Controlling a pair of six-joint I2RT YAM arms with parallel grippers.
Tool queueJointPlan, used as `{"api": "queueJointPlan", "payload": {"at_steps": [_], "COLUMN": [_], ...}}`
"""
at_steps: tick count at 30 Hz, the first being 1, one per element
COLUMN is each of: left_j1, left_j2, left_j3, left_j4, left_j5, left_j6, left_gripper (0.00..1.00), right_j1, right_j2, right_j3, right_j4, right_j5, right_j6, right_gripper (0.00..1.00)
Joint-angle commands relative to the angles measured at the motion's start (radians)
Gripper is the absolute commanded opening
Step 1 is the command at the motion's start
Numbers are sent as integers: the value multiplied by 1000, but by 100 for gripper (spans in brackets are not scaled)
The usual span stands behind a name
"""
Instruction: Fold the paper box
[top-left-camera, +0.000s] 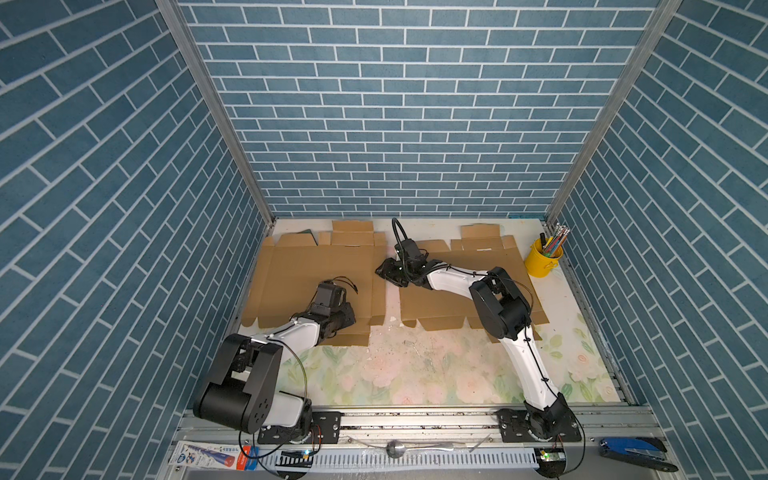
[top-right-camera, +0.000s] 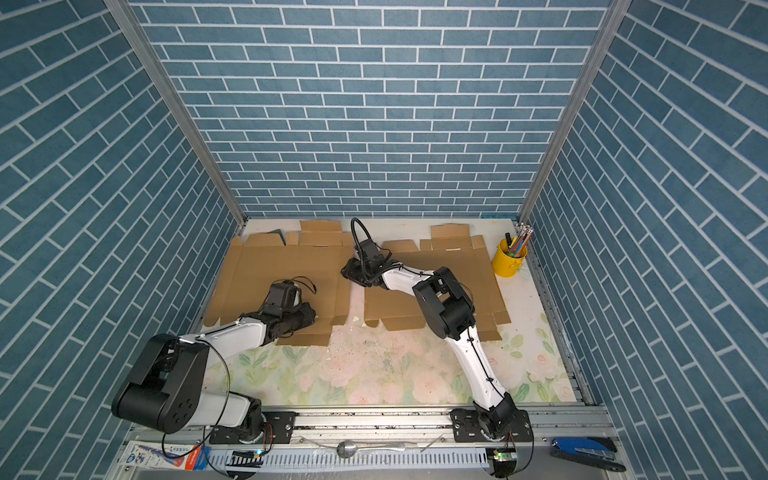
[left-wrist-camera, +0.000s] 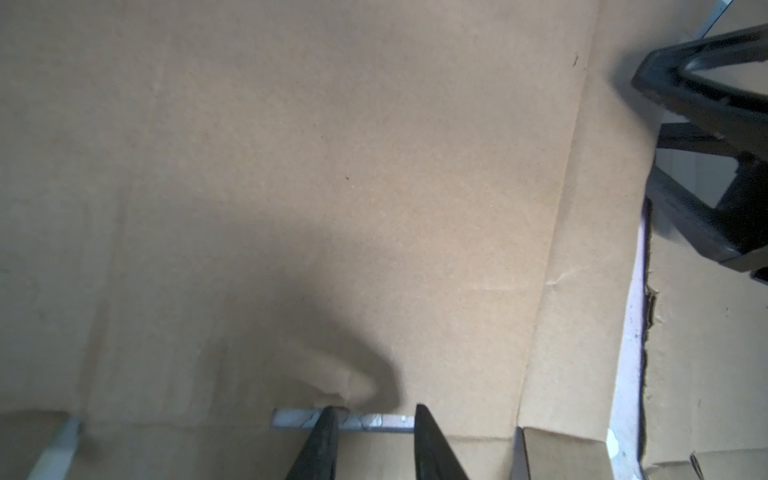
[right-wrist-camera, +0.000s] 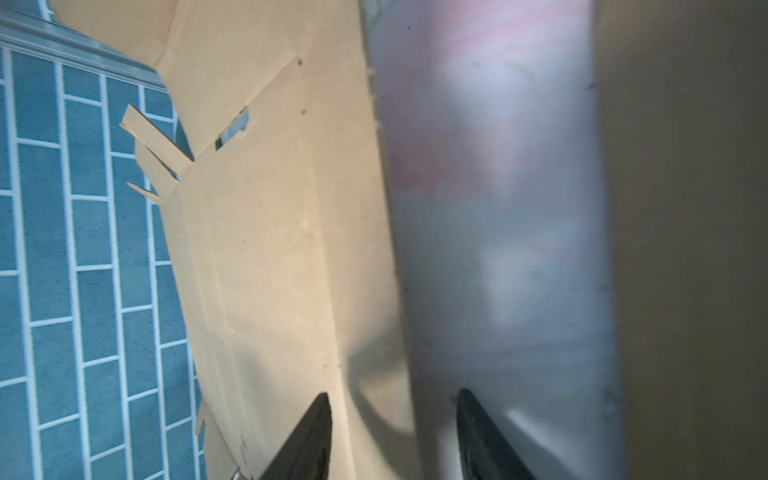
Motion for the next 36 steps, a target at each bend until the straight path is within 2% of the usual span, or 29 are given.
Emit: {"api": "queueJointPlan", "payload": {"at_steps": [1, 5, 11, 15, 18, 23, 26, 28, 30, 32, 34, 36], "left_j1": [5, 5, 5, 5, 5, 9, 9, 9, 8, 8, 5, 0], "left_j2": [14, 15, -42, -152, -248, -309, -318, -317, -304, -279, -248, -217], "left_j3": [-26, -14, 34, 140, 274, 474, 537, 547, 534, 510, 481, 456], "left_j4": [-23, -23, -81, -229, -380, -540, -540, -498, -430, -356, -304, -265], "left_j5": [7, 21, 53, 76, 66, 41, 70, 118, 167, 211, 239, 247], "left_j6": [-7, -6, 1, 32, 98, 225, 257, 254, 232, 201, 175, 160], "left_gripper": [32, 31, 30, 31, 35, 38, 39, 40, 41, 41, 41, 41], "right_j1": [16, 26, 26, 6, -40, -127, -206, -262, -297, -309, -306, -306], "right_j2": [27, 23, 5, -47, -123, -306, -435, -504, -544, -558, -565, -573], "right_j3": [-3, -30, -42, -46, -57, -101, -161, -172, -168, -134, -100, -68], "right_j4": [47, 132, 152, 87, 11, -216, -444, -653, -842, -1027, -1143, -1177], "right_j5": [-18, -13, 0, -10, -97, -310, -390, -416, -385, -285, -53, 149], "right_j6": [32, 33, 11, -26, -44, -176, -322, -473, -624, -766, -849, -869], "right_gripper": [42, 28, 9, 0, 0, 0, 0, 0, 0, 0, 0, 0]}}
